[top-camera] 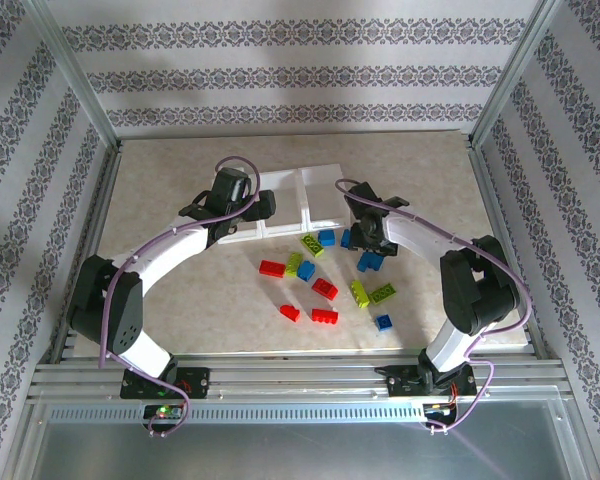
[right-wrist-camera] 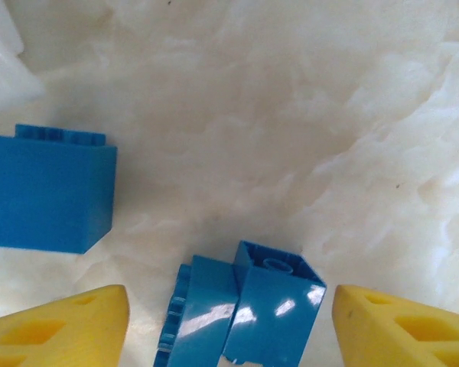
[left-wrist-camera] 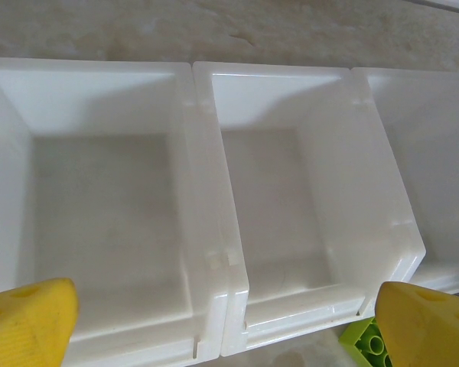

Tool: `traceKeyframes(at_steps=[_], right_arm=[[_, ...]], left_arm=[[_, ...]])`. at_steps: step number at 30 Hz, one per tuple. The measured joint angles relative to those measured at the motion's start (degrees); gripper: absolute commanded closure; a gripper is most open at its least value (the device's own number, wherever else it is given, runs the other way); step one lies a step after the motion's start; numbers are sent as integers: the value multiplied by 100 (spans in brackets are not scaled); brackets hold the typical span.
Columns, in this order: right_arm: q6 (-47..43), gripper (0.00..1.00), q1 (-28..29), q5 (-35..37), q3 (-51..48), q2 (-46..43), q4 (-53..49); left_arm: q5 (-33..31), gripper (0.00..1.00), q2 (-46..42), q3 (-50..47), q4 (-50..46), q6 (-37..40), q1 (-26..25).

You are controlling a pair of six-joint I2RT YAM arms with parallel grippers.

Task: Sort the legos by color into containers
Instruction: Touch the lego at the center of the table.

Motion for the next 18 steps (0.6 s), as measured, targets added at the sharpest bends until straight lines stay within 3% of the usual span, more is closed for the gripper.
traceKeyframes(at_steps=[18], right_arm=[[1453,42,780,-223,-1036,-769,46]], left_arm=[[-7,0,-7,-173,0,0,39]])
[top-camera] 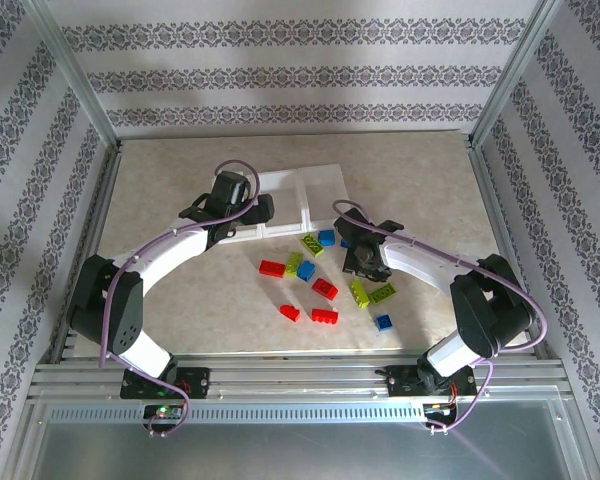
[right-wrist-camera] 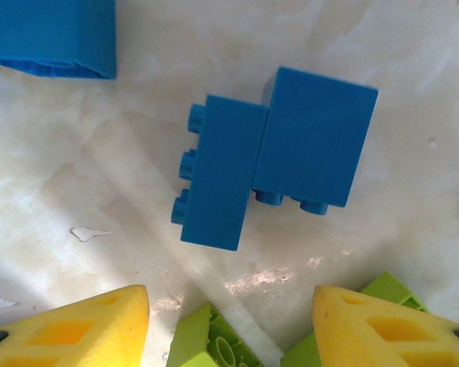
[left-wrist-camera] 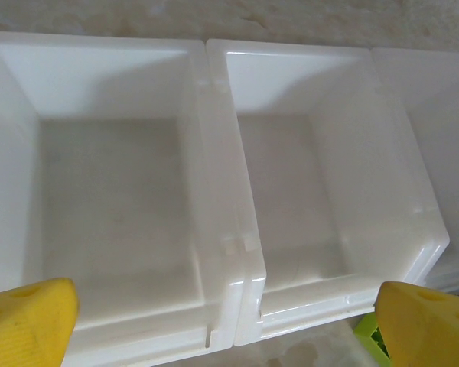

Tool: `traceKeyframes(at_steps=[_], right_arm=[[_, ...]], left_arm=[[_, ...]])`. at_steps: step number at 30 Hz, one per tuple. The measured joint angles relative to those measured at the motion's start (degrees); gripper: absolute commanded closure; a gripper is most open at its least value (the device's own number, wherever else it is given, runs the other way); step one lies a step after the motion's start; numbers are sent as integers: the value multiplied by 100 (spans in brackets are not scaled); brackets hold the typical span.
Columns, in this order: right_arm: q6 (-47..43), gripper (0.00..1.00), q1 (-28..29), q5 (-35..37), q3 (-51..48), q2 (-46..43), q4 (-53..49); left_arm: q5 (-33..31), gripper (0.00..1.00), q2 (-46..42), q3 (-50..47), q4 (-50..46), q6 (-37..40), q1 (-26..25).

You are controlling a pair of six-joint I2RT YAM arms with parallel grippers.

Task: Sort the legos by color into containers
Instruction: Touch the lego at the center of the table, then pick up the lego from the center of the table.

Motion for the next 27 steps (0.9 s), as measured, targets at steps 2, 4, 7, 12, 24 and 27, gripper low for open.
traceKeyframes(at_steps=[2,4,7,12,24,27], right_arm=[[87,42,0,-37,-33,33,70],[131,42,-2,-42,-33,116,201],[153,42,-7,-39,-31,269,345],[184,48,-92,-28,-31,481,577],[190,69,-367,96,68,756,885],[155,78,-365,70,92,763,907]], left_arm=[[0,0,0,-17,0,0,-2],[0,0,-2,-31,0,0,-2],[0,0,-33,-66,0,0,0],[0,0,-70,-103,0,0,0],[-31,0,-72,-103,0,2,0],[-50,0,-81,-103,0,2,0]])
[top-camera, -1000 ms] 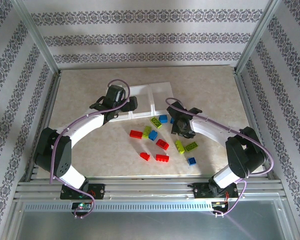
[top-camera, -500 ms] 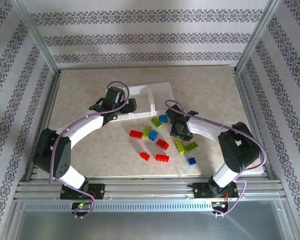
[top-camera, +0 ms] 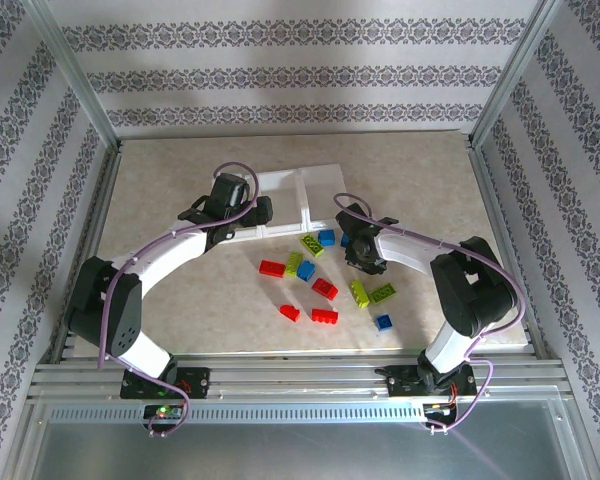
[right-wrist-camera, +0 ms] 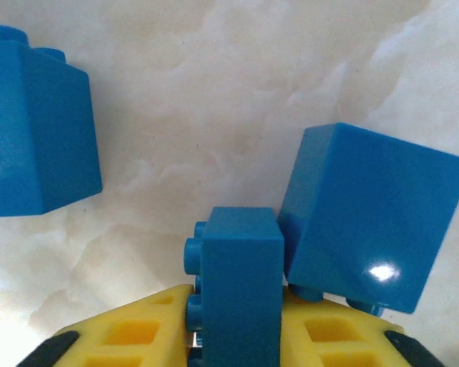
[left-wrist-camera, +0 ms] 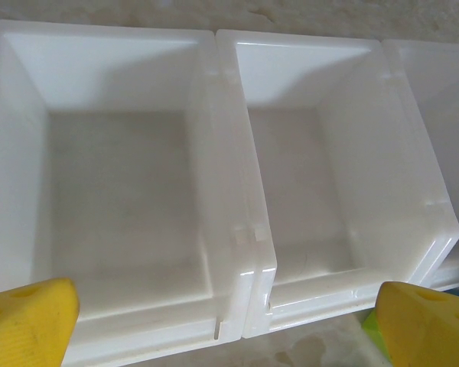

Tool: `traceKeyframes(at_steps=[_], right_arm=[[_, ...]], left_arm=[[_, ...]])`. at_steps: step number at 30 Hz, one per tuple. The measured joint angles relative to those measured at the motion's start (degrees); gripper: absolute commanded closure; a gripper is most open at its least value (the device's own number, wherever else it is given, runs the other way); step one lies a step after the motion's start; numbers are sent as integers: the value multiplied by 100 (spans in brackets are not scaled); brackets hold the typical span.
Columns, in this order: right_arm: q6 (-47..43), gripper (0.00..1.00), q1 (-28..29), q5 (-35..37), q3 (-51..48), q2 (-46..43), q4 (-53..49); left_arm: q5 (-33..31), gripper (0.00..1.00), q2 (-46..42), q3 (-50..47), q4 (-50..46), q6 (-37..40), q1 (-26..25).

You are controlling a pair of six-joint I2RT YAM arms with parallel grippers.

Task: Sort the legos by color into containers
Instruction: Pick up the lego from the center of the table, then place the lego in the container.

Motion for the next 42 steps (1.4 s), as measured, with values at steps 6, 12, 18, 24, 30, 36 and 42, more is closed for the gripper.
traceKeyframes(at_steps=[6,12,18,24,30,36,42], right_arm=[[-70,86,57,-39,90,-140,-107],[-358,85,216,-48,533,-688,-203],[-949,84,243,-68,1700,-236,-116],[-1596,83,186,-39,3077,1027,-81],[-1958,77,-131,-173,3781,1958,-92],[-2249,67,-286,-221,4109,2393,-116],[-2452,56,-282,-258,4205,2479,-142]], left_arm=[[-105,0,-149,-15,-2,7,0],[-304,1,-455,-273,2,63,0],[-472,0,-793,-684,4,66,0],[-533,0,-1139,-1003,44,66,0],[-557,0,-1473,-1237,85,81,4],[-562,0,-1582,-1314,133,111,42],[-555,0,-1582,-1314,131,107,44]])
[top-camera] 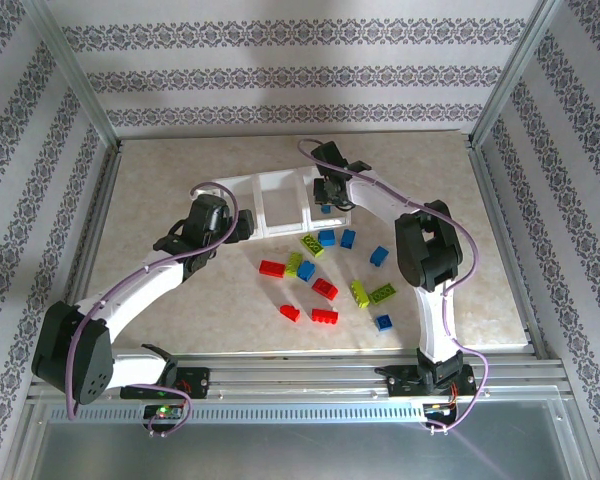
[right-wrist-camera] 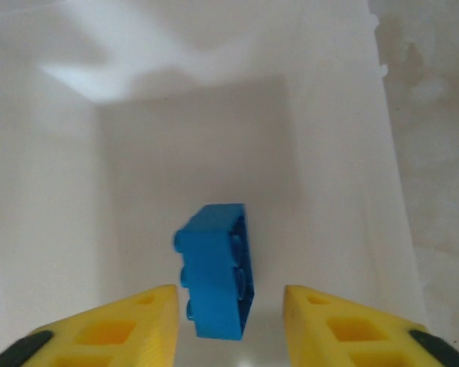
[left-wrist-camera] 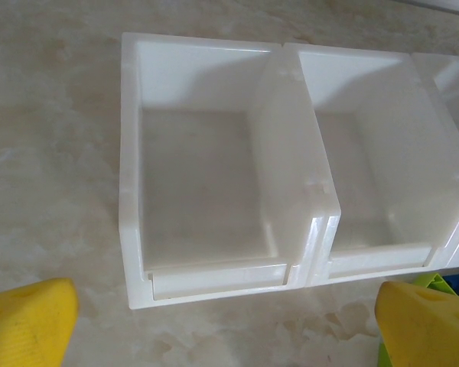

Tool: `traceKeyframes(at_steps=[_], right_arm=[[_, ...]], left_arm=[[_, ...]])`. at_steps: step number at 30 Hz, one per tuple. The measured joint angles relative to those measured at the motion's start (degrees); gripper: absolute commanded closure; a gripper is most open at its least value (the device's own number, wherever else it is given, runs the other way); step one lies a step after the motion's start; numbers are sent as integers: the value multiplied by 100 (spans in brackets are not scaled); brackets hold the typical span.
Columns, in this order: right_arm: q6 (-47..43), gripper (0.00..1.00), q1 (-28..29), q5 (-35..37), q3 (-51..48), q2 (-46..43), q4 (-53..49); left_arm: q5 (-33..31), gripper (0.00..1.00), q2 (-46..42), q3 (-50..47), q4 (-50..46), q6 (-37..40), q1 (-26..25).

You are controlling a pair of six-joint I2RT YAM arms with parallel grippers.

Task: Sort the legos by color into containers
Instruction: Place the lego in the container, then pick up the lego from the center of the table.

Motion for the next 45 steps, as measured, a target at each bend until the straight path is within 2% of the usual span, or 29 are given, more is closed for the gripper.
traceKeyframes(at_steps=[7,10,17,21,22,27,33,45], right_arm=[[-59,49,57,-7,0,-7,0],[-85,43,105,-28,-61,-116,4],[-15,33,149,-61,-715,-1139,94],[66,17,149,44,-1248,-1864,216],[76,2,146,74,-1379,-2011,245],[236,2,61,251,-2122,-2656,271],[431,2,-308,326,-2872,-3058,267],[470,2,-531,299,-3388,-3355,358]], left_arm=[[210,0,-2,-94,-11,11,0],[437,0,-2,-122,-94,63,-11],[553,0,-223,-354,-354,-83,-149],[291,0,-275,-407,-505,-382,-525],[221,0,-249,-407,-522,-483,-627],[-205,0,249,-391,-546,-984,-1064],[-518,0,1078,-140,-660,-1314,-1390],[-837,0,2175,691,-846,-1681,-1523]])
